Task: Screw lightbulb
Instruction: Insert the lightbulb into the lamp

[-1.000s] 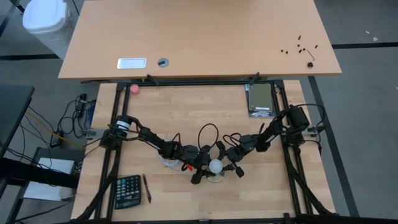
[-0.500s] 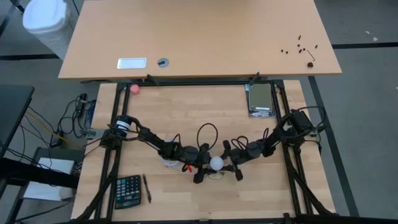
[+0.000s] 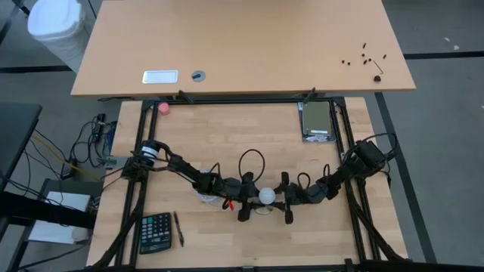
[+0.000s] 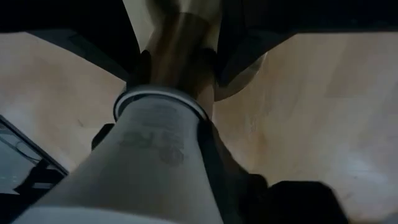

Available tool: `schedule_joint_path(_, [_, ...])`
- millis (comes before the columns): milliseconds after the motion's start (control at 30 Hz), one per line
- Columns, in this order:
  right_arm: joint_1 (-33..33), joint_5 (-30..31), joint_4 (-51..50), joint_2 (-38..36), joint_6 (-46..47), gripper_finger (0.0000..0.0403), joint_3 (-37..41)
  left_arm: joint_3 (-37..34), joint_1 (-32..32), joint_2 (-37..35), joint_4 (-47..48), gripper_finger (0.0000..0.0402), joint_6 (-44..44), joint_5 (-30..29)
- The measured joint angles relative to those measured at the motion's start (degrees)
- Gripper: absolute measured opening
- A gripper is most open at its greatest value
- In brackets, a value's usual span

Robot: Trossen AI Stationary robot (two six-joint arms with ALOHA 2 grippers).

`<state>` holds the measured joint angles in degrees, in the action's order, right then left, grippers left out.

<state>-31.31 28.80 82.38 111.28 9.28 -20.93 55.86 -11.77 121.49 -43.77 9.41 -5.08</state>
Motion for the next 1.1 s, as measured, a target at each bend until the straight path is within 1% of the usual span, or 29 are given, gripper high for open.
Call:
schedule_joint_path(100, [-1.6, 4.6, -0.5, 0.1, 0.1, 0.0164, -0.5, 0.0, 0.0, 0.0, 0.0, 0.0198, 0.0, -1.2])
schedule_joint_path(300, [-2.9, 9.3, -5.5, 0.1, 0.5, 0.0164, -3.9, -0.3, 0.0, 0.0, -0.4, 0.0198, 0.1, -2.4])
schedule_joint_path(567, [-5.9, 18.8, -11.2, 0.1, 1.1, 0.0164, -7.6, -0.2, 0.0, 0.0, -0.4, 0.0198, 1.1, -3.1])
schedule_joint_path(700, [-6.5, 22.4, -14.5, 0.1, 3.2, 0.0164, -9.2, -0.2, 0.0, 0.0, -0.4, 0.0198, 1.4, -3.6])
schedule_joint_path(933, [-7.7, 31.6, -21.7, 0.2, 5.7, 0.0164, -13.0, -0.2, 0.0, 0.1, -0.4, 0.0198, 1.7, -5.8])
schedule_joint_path(1100, [-7.7, 36.8, -29.9, 0.2, 12.4, 0.0164, -16.3, -0.2, 0.0, 0.1, -0.3, 0.0198, 2.2, -7.4])
